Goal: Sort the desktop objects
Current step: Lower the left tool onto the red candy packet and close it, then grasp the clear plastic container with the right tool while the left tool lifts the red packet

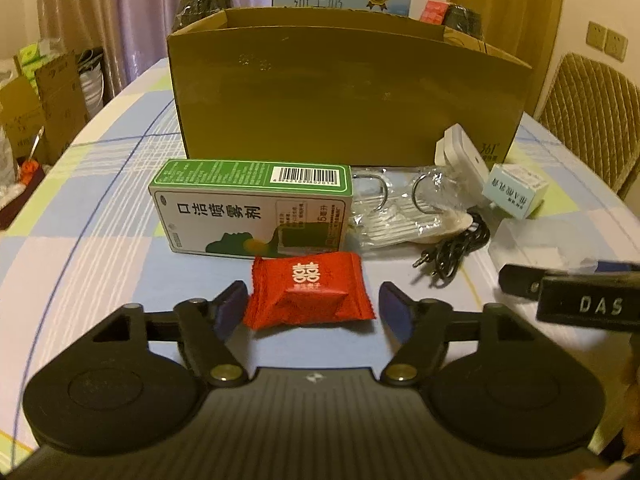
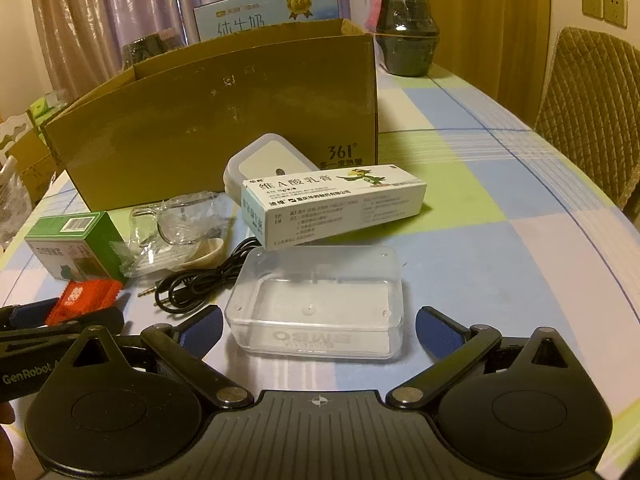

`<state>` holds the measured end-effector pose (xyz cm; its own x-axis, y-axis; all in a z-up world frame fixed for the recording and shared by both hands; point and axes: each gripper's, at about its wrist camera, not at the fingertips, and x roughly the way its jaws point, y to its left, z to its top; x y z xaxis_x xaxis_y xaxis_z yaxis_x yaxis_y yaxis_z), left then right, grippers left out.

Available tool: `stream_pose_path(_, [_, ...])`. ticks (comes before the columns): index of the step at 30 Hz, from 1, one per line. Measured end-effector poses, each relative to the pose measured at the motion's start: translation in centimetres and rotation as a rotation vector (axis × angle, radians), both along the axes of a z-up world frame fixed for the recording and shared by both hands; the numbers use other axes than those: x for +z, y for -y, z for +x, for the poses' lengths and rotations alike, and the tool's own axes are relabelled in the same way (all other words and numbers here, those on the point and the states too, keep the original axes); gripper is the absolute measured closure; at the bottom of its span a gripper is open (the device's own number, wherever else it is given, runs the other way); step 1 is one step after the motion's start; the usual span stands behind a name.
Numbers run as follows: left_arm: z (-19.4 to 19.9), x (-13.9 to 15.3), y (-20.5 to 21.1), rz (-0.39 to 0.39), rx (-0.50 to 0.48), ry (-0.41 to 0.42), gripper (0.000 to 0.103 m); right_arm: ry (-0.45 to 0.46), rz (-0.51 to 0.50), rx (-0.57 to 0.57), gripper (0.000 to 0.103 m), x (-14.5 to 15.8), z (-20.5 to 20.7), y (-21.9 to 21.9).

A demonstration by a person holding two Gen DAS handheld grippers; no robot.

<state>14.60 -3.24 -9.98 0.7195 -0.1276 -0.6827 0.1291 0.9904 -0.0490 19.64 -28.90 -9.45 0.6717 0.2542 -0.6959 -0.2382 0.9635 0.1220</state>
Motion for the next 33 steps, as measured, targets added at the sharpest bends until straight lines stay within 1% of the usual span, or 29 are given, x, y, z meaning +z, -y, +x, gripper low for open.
stream_pose_path(1, [0.0,0.0,0.0,-0.008,0.006,-0.001,0.03,0.001,-0.001,-0.001,0.002,0.0,0.0,0.0])
stream_pose_path(7, [0.4,-0.1,0.0,0.001,0.025,0.004,0.032,0.01,-0.008,-0.002,0.003,-0.1,0.1,-0.1])
stream_pose_path(11, [0.5,-0.1,0.3,0.038,0.028,0.011,0.052,0.015,-0.018,0.001,0.003,-0.2,0.2,-0.3])
stream_pose_path(13, [0.5,0.0,0.3,0.045,0.024,0.013,0.058,0.018,-0.025,0.001,0.003,-0.2,0.1,-0.4])
stream_pose_path(14, [0.5,0.0,0.3,0.047,0.025,0.013,0.06,0.02,-0.026,0.002,0.004,-0.2,0.1,-0.5])
stream_pose_path(17, [0.4,0.1,0.2,0.043,0.026,0.017,0.062,0.026,-0.032,0.0,0.008,-0.2,0.1,-0.6])
stream_pose_path(21, [0.1,0.2,0.3,0.045,0.02,0.021,0.063,0.032,-0.037,-0.004,0.013,-0.2,0.0,-0.7])
stream_pose_path(23, [0.0,0.2,0.4,0.049,0.016,0.022,0.064,0.04,-0.047,-0.004,0.018,-0.2,0.0,-0.7])
stream_pose_path(29, [-0.2,0.4,0.6,0.055,0.01,0.021,0.065,0.042,-0.043,0.001,0.019,0.0,-0.4,-0.3])
stream_pose_path(33, [-0.6,0.7,0.7,0.056,0.007,0.021,0.065,0.051,-0.038,0.007,0.019,0.6,-1.3,0.2])
